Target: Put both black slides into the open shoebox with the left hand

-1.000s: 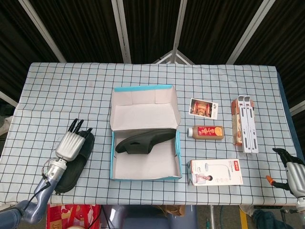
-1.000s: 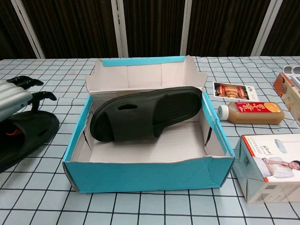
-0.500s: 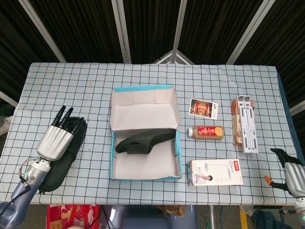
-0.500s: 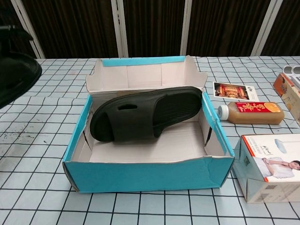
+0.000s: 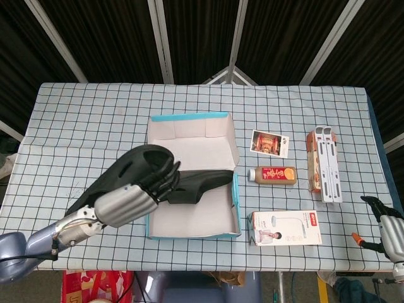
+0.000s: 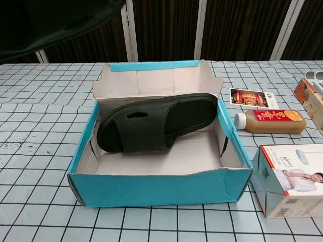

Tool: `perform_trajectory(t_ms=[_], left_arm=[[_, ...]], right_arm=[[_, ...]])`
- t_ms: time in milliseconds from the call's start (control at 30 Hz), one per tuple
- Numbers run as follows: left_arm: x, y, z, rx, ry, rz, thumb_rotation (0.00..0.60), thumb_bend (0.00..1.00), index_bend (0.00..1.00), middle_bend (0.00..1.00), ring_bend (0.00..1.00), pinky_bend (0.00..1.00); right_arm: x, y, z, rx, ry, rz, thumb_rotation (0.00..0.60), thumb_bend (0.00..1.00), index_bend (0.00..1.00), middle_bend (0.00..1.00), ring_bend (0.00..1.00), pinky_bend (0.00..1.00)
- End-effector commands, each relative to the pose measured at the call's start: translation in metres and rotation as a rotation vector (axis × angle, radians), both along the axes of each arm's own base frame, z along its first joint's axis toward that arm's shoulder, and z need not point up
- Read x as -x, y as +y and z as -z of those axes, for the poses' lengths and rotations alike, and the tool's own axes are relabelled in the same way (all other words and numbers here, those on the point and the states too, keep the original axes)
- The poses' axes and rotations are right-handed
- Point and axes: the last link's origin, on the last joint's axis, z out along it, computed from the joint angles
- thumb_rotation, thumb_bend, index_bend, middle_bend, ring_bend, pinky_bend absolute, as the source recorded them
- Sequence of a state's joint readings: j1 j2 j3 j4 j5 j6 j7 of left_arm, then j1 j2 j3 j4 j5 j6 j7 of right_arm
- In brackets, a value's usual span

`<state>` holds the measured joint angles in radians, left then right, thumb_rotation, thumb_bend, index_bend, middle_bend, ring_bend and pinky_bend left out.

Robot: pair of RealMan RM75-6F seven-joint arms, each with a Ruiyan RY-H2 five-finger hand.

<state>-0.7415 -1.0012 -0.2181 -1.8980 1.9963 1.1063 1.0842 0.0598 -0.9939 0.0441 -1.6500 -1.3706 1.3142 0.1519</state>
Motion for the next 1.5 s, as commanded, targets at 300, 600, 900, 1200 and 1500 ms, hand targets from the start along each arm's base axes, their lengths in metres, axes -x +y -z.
perform_trajectory(t_ms=[300, 600, 900, 1200, 1500], left_arm=[[-0.063, -0.007, 0.071, 0.052, 0.419, 0.422, 0.600, 0.51, 0.21, 0.50, 0.07, 0.07], [-0.057, 0.002, 0.102, 0.147, 0.419, 0.443, 0.600, 0.51, 0.21, 0.49, 0.07, 0.07], [-0.052, 0.029, 0.145, 0.182, 0.452, 0.375, 0.600, 0.51, 0.21, 0.49, 0.07, 0.07], [-0.036, 0.025, 0.162, 0.247, 0.422, 0.430, 0.600, 0.51, 0.21, 0.48, 0.07, 0.07], [0.006, -0.003, 0.149, 0.259, 0.412, 0.442, 0.600, 0.51, 0.21, 0.48, 0.07, 0.07]], right_arm=[[0.001, 0.000, 0.000, 0.000, -0.003, 0.002, 0.600, 0.23, 0.18, 0.16, 0.25, 0.22], [0.003, -0.001, -0.001, 0.002, -0.004, 0.009, 0.600, 0.23, 0.18, 0.17, 0.25, 0.22], [0.002, -0.001, 0.001, -0.005, 0.001, 0.003, 0.600, 0.23, 0.18, 0.17, 0.25, 0.22], [0.004, -0.002, -0.001, 0.001, 0.000, 0.011, 0.600, 0.23, 0.18, 0.16, 0.25, 0.22], [0.003, -0.002, 0.000, -0.001, 0.000, 0.008, 0.600, 0.23, 0.18, 0.16, 0.25, 0.22]])
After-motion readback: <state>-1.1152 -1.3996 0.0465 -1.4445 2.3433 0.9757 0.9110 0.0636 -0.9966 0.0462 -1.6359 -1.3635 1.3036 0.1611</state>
